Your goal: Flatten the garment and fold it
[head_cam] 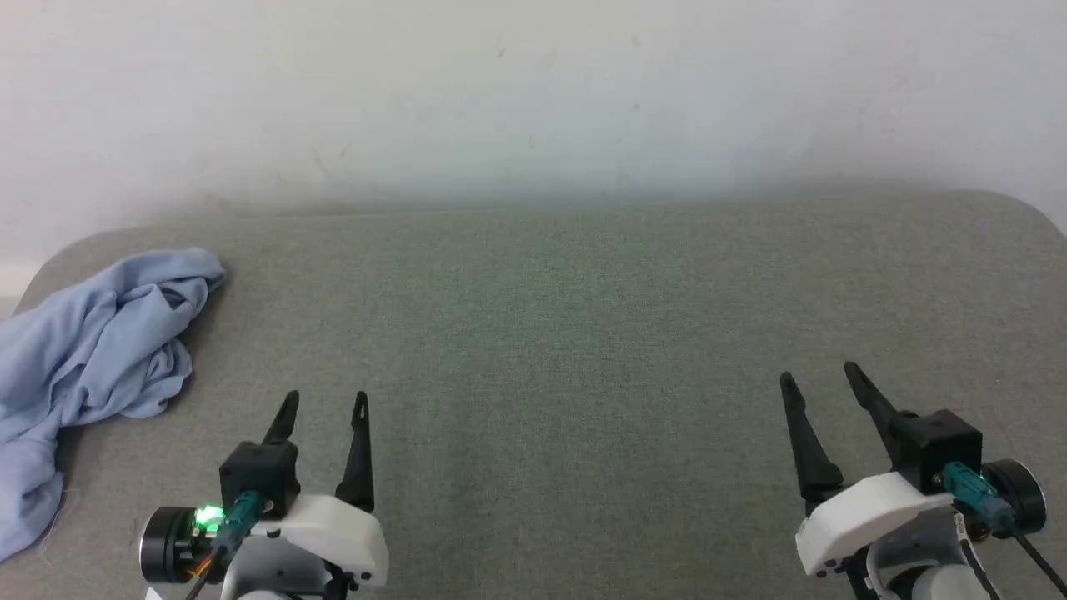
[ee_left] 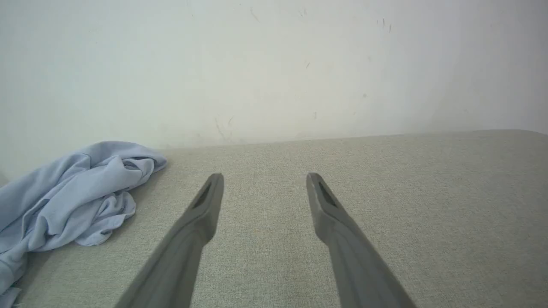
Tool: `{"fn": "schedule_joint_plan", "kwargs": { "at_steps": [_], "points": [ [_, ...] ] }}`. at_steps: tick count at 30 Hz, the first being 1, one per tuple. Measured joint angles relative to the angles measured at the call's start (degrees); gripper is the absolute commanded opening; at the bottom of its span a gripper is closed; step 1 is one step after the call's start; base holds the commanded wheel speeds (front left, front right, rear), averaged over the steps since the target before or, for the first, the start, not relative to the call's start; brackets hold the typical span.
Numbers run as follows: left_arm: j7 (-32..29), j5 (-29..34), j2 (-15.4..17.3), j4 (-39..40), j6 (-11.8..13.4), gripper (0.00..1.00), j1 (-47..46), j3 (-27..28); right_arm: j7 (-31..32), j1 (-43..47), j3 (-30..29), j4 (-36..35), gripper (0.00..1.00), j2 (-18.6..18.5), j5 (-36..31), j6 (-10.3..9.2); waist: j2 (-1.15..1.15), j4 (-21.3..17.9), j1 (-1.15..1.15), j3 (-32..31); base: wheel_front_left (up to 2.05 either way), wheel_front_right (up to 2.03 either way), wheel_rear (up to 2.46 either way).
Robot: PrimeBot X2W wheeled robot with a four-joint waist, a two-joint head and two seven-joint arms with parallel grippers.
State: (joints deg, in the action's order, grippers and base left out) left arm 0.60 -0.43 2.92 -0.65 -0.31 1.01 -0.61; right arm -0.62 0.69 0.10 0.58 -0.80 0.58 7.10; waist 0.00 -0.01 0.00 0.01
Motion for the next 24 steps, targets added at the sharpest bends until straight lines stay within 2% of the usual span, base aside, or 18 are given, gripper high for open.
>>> {"fn": "schedule_joint_plan", "kwargs": {
  "at_steps": [3,4,24],
  "points": [
    [0.3,-0.1,0.0,-0.1,0.0,1.00,0.0,-0.2,-0.2,0.0,0.0,0.1,1.00,0.0,0.1,0.00,0.00,0.0,0.00,0.0,0.00,0.00,0.00],
    [0.4,-0.2,0.0,-0.1,0.0,0.00,0.0,-0.2,-0.4,0.0,0.0,0.2,0.00,0.0,0.1,0.00,0.00,0.0,0.00,0.0,0.00,0.00,0.00],
    [0.4,-0.1,0.0,-0.1,0.0,0.00,0.0,-0.1,-0.4,0.0,0.0,0.2,0.00,0.0,0.0,0.00,0.00,0.0,0.00,0.0,0.00,0.00,0.00]
  ]
}}
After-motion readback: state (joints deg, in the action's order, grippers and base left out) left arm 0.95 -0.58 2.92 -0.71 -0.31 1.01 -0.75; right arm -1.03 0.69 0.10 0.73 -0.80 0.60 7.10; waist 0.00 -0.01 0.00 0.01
